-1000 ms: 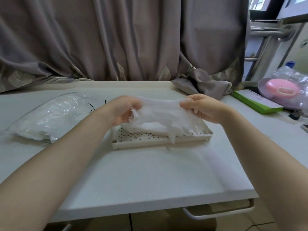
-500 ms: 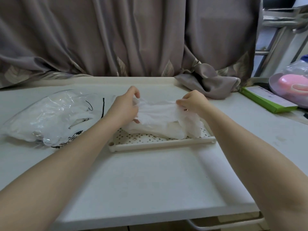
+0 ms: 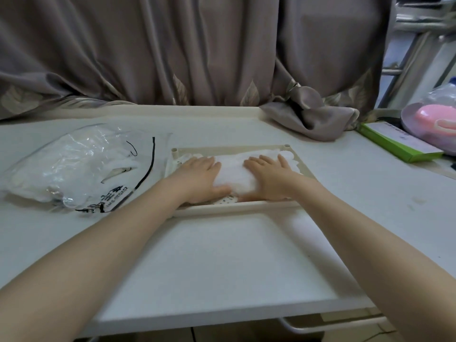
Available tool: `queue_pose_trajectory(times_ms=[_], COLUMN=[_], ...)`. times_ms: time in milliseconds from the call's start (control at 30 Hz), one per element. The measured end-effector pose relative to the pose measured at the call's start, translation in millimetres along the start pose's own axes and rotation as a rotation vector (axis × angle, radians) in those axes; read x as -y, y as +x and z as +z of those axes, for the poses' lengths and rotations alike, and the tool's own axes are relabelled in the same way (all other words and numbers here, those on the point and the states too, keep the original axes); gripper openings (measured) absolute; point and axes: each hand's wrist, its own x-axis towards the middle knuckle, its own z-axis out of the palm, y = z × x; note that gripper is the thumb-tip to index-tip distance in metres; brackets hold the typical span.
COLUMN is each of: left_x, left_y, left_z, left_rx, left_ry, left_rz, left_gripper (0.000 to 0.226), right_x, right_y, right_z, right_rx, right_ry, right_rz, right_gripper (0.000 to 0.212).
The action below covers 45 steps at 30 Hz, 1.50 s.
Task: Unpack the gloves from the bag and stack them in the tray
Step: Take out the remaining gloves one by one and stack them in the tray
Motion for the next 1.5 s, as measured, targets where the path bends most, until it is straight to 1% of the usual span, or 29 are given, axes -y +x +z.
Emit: queue_pose_trajectory(times_ms=[67,167,233,300,333,367,400,467,533,567,633,700,767,800,833,900,967,1067,1200,1267,1333,1433,1500], left_x=[11,20,21,21,21,21,25,37,57,70,89,108,122,129,136,141,141,138,135,136,136,132,130], left_y=[-1,2,2,-1,-5,-10,-15,-28,-42,-51,-63,-76,-85,-89,-92,-92,-91,-90,-91,-89,-87,-83,-83], left_z=[6,9,6,2,0,-3,-6,-11,-14,-12,-8,0,7,11,15,18,19,18,17,18,22,28,29], left_rx=[0.001,0.062,0.082,0.109,0.109,0.076,0.002,-0.223,-0.414,-0.458,-0.489,-0.456,-0.316,-0.249,-0.216,-0.242,-0.31,-0.374,-0.382,-0.358,-0.325,-0.263,-0.251], left_ry=[0.036,-0.058,-0.103,-0.193,-0.257,-0.311,-0.352,-0.425,-0.422,-0.386,-0.322,-0.314,-0.326,-0.348,-0.382,-0.421,-0.41,-0.456,-0.464,-0.469,-0.465,-0.44,-0.412], left_rz=[-0.08,-0.163,-0.177,-0.171,-0.166,-0.152,-0.135,-0.13,-0.178,-0.24,-0.405,-0.563,-0.675,-0.708,-0.724,-0.709,-0.668,-0.648,-0.633,-0.62,-0.583,-0.531,-0.53], left_gripper=[0.085,0.099,0.109,0.118,0.123,0.122,0.114,0.08,0.048,0.038,0.025,0.02,0.023,0.028,0.035,0.048,0.053,0.05,0.053,0.058,0.062,0.076,0.077], right_x=[-14,-30,-34,-32,-28,-22,-14,10,40,59,90,121,146,158,171,188,199,206,212,214,214,210,208], right_y=[3,5,6,5,4,2,2,0,3,6,12,19,30,40,52,74,90,107,122,125,126,120,111], right_z=[2,5,7,5,2,-2,-8,-22,-33,-37,-39,-39,-39,-39,-38,-34,-27,-20,-17,-16,-18,-21,-23], right_rx=[-0.019,0.012,0.038,0.043,0.024,-0.009,-0.052,-0.176,-0.332,-0.386,-0.462,-0.543,-0.575,-0.547,-0.483,-0.303,-0.147,-0.074,0.049,-0.011,-0.139,-0.299,-0.385], right_ry=[-0.006,0.057,0.134,0.153,0.142,0.136,0.142,0.18,0.25,0.289,0.36,0.423,0.464,0.462,0.444,0.393,0.348,0.244,0.068,0.036,0.117,0.176,0.286], right_rz=[0.04,0.114,0.154,0.177,0.176,0.166,0.147,0.083,-0.026,-0.089,-0.181,-0.235,-0.244,-0.242,-0.233,-0.197,-0.186,-0.237,-0.297,-0.304,-0.285,-0.237,-0.233], right_gripper=[0.109,0.12,0.121,0.119,0.117,0.112,0.105,0.083,0.058,0.046,0.027,0.02,0.022,0.023,0.025,0.03,0.034,0.037,0.048,0.047,0.04,0.031,0.024])
